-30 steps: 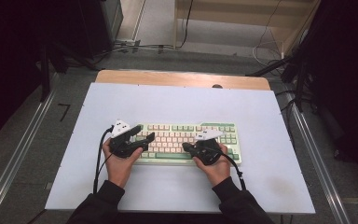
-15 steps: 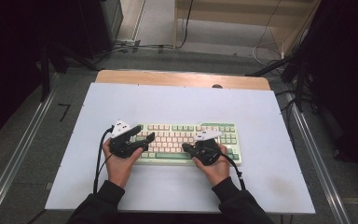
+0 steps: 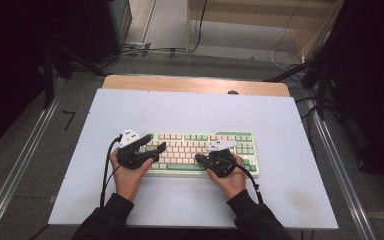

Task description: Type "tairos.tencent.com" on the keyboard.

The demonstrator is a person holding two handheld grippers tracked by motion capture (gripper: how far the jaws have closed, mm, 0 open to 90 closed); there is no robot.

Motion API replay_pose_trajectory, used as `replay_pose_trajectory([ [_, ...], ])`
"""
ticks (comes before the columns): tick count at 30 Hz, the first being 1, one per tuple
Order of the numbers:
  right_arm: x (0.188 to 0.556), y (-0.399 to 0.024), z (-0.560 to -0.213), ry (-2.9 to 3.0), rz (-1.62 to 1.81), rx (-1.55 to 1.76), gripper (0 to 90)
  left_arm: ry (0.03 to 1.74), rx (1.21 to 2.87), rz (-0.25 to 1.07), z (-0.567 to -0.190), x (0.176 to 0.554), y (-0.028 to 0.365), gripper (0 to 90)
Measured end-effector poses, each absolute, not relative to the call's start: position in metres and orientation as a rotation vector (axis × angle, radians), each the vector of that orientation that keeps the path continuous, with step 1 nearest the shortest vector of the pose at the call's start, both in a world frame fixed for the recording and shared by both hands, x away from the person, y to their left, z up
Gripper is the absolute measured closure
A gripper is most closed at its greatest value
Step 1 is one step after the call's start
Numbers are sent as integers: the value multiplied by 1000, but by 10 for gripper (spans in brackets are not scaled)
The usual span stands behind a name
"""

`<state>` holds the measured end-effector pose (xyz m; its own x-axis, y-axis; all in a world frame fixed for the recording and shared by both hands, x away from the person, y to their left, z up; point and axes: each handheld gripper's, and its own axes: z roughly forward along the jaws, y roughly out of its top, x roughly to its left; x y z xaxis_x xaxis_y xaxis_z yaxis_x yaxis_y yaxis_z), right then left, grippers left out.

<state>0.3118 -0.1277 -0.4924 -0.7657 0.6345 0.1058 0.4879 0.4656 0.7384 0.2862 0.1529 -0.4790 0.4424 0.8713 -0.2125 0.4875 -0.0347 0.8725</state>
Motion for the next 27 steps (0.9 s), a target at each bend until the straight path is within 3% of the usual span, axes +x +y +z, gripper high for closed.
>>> replay_pose_trajectory([
  [14,310,-148,-471,2431,1306,1009,875,1187,1674,474,-478,285,152,336],
  [19,310,-158,-468,2408,1340,1029,790,1180,1671,471,-476,283,152,336],
  [27,308,-183,-463,2323,1394,1119,515,1165,1670,484,-472,276,151,311],
])
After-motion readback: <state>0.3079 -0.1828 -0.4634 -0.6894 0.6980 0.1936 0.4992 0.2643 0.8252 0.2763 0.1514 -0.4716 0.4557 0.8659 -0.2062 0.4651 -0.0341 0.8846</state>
